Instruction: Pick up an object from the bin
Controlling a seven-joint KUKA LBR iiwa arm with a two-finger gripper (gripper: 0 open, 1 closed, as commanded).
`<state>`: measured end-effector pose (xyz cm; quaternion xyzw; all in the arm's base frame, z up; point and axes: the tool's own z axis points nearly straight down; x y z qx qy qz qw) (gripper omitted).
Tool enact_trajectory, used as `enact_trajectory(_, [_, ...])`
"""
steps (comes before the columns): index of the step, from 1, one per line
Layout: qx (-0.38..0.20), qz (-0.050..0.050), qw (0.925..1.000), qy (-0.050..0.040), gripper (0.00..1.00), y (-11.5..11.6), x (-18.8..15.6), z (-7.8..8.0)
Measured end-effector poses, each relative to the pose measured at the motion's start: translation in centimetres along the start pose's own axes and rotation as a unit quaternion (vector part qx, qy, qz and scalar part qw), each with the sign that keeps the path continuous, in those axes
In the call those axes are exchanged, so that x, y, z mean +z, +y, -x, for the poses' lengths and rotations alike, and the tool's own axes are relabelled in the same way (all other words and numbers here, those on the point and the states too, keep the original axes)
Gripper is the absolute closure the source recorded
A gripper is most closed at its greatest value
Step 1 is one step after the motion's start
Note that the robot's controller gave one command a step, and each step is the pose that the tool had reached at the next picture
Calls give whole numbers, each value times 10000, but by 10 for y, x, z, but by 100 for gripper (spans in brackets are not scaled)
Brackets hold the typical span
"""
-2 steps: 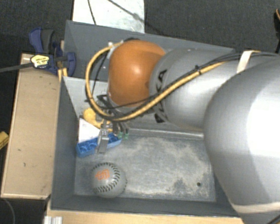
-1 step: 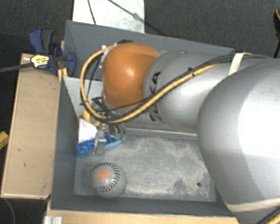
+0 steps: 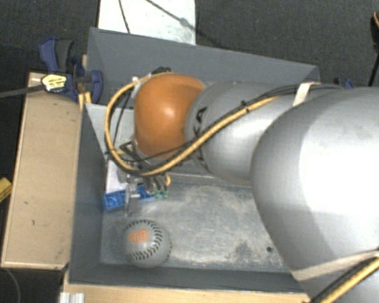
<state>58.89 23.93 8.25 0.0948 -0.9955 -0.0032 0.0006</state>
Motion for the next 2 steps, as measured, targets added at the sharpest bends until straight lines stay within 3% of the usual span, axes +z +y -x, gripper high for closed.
enact_trajectory(1, [2,0,10000,0,100,0,0,0])
enact_trajectory(2, [-428,-37,9991,4,100,-2,-27,-7])
